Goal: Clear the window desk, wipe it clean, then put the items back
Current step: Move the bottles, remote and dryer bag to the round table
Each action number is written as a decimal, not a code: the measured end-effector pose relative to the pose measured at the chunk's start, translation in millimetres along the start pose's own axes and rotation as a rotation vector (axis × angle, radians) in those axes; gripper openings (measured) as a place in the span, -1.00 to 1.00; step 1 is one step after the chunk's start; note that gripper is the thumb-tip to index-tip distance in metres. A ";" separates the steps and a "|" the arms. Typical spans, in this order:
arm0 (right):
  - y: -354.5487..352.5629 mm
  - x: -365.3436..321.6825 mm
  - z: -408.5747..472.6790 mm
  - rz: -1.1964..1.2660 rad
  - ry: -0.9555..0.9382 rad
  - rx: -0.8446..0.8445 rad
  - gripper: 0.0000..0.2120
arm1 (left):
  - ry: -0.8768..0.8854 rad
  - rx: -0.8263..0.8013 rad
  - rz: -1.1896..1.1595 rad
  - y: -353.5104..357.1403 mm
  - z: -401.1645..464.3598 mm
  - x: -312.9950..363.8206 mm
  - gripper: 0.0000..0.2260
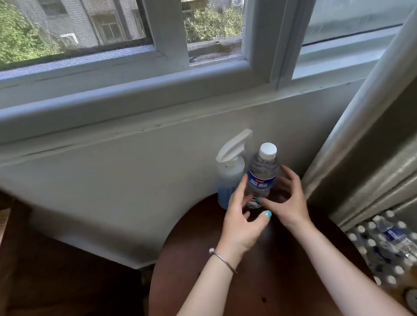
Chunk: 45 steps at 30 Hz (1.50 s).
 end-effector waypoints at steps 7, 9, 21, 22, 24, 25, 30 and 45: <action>-16.4 -45.6 -61.2 0.082 -0.056 0.098 -0.14 | 0.122 0.036 -0.033 -13.3 -44.6 50.5 -0.44; -9.2 -69.4 -79.4 0.123 -0.110 0.095 -0.18 | 0.161 0.036 -0.006 -20.5 -64.7 69.9 -0.48; 148.5 -233.7 -169.2 0.254 -0.355 -0.106 -0.21 | 0.221 0.124 0.255 -124.8 -245.8 131.5 -0.55; 167.2 -245.0 -177.7 0.250 -0.364 -0.134 -0.22 | 0.235 0.155 0.255 -138.8 -265.8 137.2 -0.56; 203.7 -267.1 -195.5 0.232 -0.389 -0.183 -0.25 | 0.263 0.212 0.264 -166.4 -307.0 147.2 -0.58; 222.1 -278.0 -204.2 0.219 -0.403 -0.210 -0.27 | 0.272 0.244 0.273 -180.7 -327.8 150.3 -0.59; 326.7 -330.8 -246.7 0.148 -0.464 -0.385 -0.36 | 0.302 0.392 0.301 -262.9 -439.7 152.8 -0.62; 754.0 -375.6 -345.7 -0.436 -0.518 -1.035 -0.38 | 0.118 1.144 0.153 -513.9 -721.2 59.0 -0.79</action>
Point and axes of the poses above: each hand's wrist, its own z-axis towards the middle knuckle, its own y-axis out of the palm, x = y × z, the point moved 8 cm from there along z, towards the middle knuckle, and after that the axes turned 15 degrees about -x, right-handed, at the moved point
